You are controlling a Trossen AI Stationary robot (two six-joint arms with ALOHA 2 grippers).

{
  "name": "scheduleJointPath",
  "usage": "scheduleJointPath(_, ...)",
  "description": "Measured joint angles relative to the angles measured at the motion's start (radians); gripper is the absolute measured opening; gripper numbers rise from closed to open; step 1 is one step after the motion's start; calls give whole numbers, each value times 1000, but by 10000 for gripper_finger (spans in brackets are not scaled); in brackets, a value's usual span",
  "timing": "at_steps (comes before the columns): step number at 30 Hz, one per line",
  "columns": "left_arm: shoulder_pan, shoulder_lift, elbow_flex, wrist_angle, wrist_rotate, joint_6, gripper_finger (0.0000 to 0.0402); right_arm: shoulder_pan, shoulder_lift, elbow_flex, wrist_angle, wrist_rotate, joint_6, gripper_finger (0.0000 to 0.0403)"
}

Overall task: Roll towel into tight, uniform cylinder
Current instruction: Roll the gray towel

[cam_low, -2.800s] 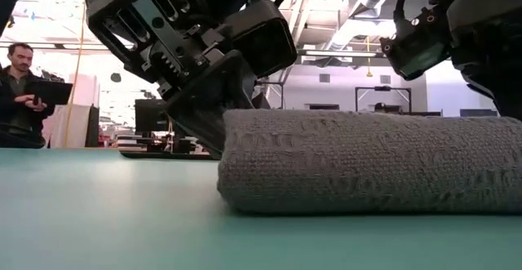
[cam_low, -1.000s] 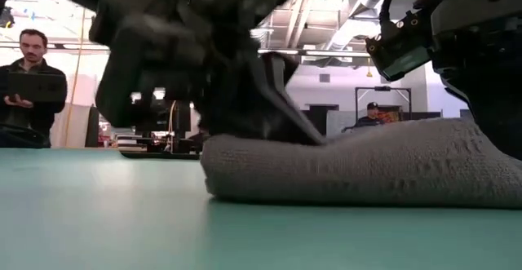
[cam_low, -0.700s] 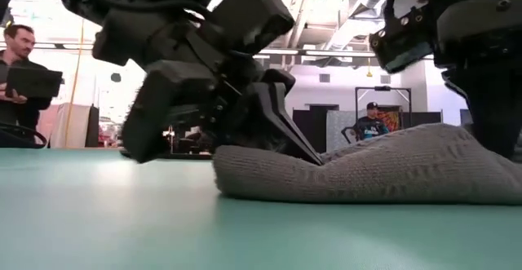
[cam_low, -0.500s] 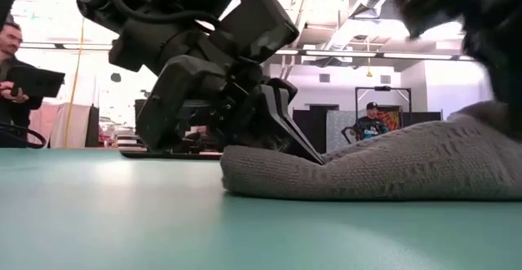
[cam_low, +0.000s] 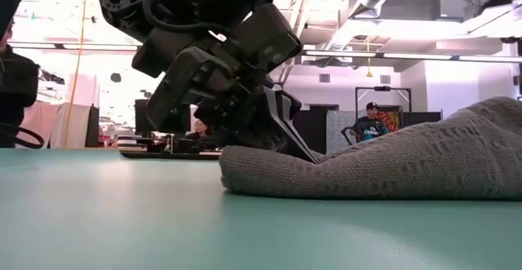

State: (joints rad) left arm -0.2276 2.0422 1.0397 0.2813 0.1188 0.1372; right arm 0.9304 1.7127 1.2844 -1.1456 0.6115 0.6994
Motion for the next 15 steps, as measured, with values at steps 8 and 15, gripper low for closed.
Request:
scheduleJointPath(8,31,-1,0,-42,67,12,0,-55,126,2,90,-32,-415,228)
scheduleJointPath(15,60,0,-2,-38,107,-4,0,-50,139,2,72,5,-451,245)
